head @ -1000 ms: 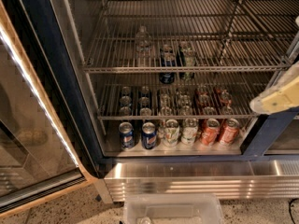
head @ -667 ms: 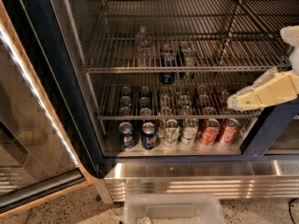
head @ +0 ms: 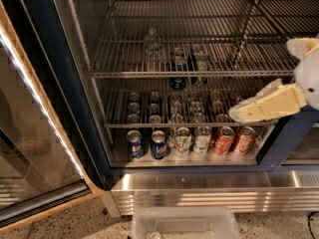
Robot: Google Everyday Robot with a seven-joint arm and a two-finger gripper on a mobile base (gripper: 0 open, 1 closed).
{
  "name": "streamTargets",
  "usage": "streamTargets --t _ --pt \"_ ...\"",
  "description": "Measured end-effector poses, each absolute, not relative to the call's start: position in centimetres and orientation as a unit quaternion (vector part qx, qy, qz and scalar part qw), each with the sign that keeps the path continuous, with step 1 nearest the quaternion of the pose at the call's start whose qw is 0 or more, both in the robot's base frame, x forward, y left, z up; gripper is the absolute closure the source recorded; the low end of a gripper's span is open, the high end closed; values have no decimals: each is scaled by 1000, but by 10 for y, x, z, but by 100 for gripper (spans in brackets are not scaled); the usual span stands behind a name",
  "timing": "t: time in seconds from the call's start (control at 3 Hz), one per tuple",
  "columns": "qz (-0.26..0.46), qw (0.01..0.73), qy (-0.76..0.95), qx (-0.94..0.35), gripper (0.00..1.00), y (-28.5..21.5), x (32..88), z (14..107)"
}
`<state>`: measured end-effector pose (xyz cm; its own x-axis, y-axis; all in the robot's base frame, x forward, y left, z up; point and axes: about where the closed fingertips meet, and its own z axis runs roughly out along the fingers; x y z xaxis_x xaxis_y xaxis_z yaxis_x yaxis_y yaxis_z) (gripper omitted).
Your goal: Pick green can from middle shelf of fridge
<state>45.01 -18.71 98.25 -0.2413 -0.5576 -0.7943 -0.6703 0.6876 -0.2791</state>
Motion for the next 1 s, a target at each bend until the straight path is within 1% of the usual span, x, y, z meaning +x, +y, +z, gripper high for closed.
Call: streamTargets --t 0.33,1.0 --pt "97 499 788 -346 0 -163 450 955" --pt "139 541 790 -252 0 -129 466 890"
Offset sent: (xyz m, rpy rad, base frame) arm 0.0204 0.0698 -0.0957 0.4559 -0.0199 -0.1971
